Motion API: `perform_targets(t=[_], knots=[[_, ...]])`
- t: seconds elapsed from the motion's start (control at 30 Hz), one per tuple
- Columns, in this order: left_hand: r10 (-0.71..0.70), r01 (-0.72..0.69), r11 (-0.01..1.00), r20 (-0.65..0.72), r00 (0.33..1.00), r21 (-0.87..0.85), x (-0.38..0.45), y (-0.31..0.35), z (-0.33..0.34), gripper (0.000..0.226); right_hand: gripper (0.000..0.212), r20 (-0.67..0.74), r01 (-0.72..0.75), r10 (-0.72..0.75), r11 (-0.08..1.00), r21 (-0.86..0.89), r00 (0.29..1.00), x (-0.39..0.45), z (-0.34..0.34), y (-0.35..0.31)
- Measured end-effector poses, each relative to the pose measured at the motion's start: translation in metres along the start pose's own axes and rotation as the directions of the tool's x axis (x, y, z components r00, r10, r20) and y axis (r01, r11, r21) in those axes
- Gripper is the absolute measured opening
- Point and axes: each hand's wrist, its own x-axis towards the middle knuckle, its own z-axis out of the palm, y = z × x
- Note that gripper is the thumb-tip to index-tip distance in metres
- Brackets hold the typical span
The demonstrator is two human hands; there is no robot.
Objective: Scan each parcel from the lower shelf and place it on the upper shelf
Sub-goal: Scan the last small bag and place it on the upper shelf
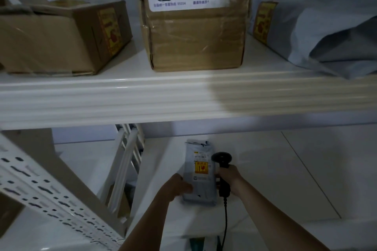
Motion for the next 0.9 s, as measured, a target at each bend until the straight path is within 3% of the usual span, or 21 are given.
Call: perform_targets(t=[0.07, 0.17, 0.3, 0.57, 0.7, 0.9], knots=[[-0.026, 0.025, 0.997, -0.024, 0.999, -0.070, 0.008, -0.004, 0.001, 0.078, 0.005, -0.018, 0.039, -0.040, 0.998, -0.049, 0.999, 0.000, 0.003, 0.004], [-0.031, 0.013, 0.970, -0.073, 0.997, -0.244, 0.007, -0.003, -0.001, 0.056, 0.004, -0.072, 0.063, -0.065, 0.998, -0.021, 0.995, -0.002, -0.001, 0.002], [-0.025, 0.039, 0.956, 0.050, 0.998, -0.290, 0.001, 0.000, -0.011, 0.040, 0.005, -0.066, 0.071, -0.066, 0.994, 0.086, 0.996, -0.012, -0.010, -0.010], [0.062, -0.104, 0.939, -0.136, 0.989, -0.329, 0.006, 0.007, -0.007, 0.083, 0.007, 0.008, 0.258, -0.259, 0.964, 0.062, 0.966, -0.057, -0.002, -0.048], [0.122, -0.167, 0.927, -0.152, 0.981, -0.336, 0.006, 0.012, -0.002, 0.085, 0.011, 0.026, 0.367, -0.366, 0.928, -0.071, 0.930, -0.080, 0.010, -0.064], [0.147, -0.195, 0.923, -0.164, 0.975, -0.331, 0.005, 0.016, -0.004, 0.085, 0.009, 0.060, 0.375, -0.370, 0.918, -0.128, 0.927, -0.084, 0.012, -0.065]])
